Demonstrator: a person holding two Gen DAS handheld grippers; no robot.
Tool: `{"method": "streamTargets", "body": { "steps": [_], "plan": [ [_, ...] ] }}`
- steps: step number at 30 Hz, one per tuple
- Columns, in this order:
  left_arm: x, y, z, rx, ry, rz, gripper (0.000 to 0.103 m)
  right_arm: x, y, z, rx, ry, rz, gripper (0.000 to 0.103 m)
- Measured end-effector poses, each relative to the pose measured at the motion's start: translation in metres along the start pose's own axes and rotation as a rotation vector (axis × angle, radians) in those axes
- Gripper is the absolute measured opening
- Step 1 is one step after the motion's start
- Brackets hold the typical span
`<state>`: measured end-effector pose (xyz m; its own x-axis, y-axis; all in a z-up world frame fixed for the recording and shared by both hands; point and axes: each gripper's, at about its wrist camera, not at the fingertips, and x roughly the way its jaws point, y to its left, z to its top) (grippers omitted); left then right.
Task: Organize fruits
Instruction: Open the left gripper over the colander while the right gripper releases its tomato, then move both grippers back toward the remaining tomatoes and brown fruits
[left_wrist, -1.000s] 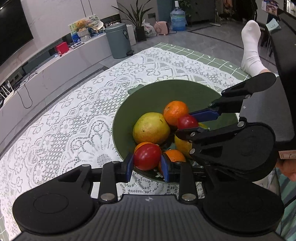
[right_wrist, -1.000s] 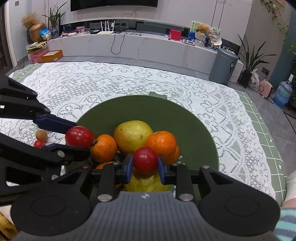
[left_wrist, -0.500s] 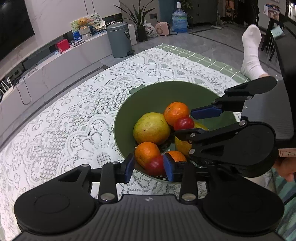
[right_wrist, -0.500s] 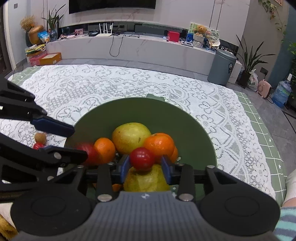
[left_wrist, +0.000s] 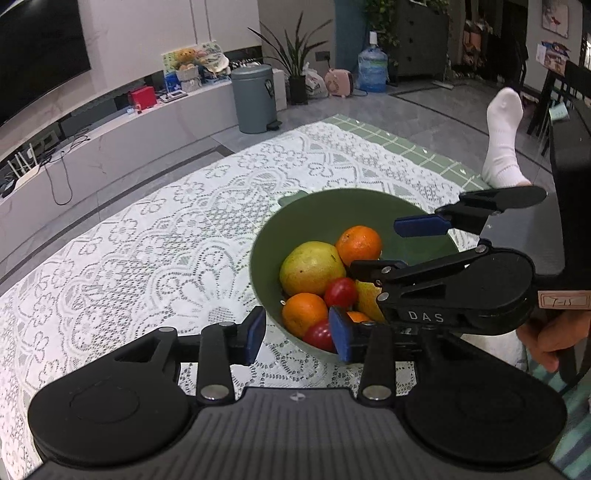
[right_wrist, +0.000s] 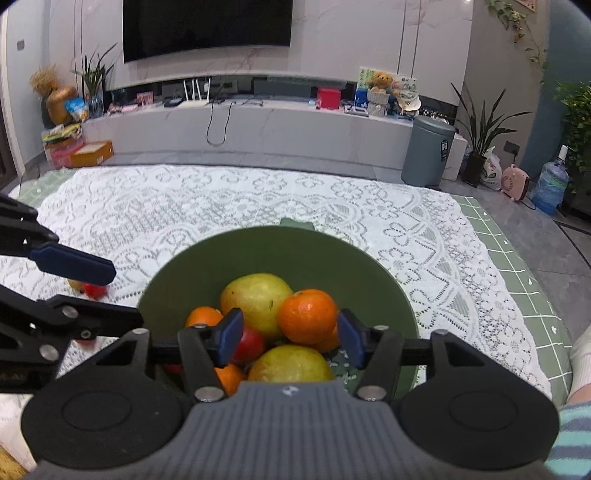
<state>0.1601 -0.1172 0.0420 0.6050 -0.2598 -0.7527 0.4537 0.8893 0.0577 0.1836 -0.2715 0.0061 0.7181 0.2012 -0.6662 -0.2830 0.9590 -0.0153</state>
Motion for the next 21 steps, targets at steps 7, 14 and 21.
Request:
{"method": "streamTargets", "body": {
  "steps": [7, 14, 21],
  "plan": [
    [-0.024, 0.013, -0.011, -0.058, -0.042, 0.028, 0.050, -0.011, 0.010, -0.004, 0.008, -0.074, 0.008, 0.064],
    [-0.042, 0.030, -0.029, -0.145, -0.062, 0.058, 0.050, -0.024, 0.029, -0.009, 0.024, -0.153, 0.024, 0.068],
    [-0.056, 0.047, -0.051, -0.212, -0.099, 0.113, 0.050, -0.034, 0.054, -0.015, -0.010, -0.229, 0.034, 0.073]
  ]
}}
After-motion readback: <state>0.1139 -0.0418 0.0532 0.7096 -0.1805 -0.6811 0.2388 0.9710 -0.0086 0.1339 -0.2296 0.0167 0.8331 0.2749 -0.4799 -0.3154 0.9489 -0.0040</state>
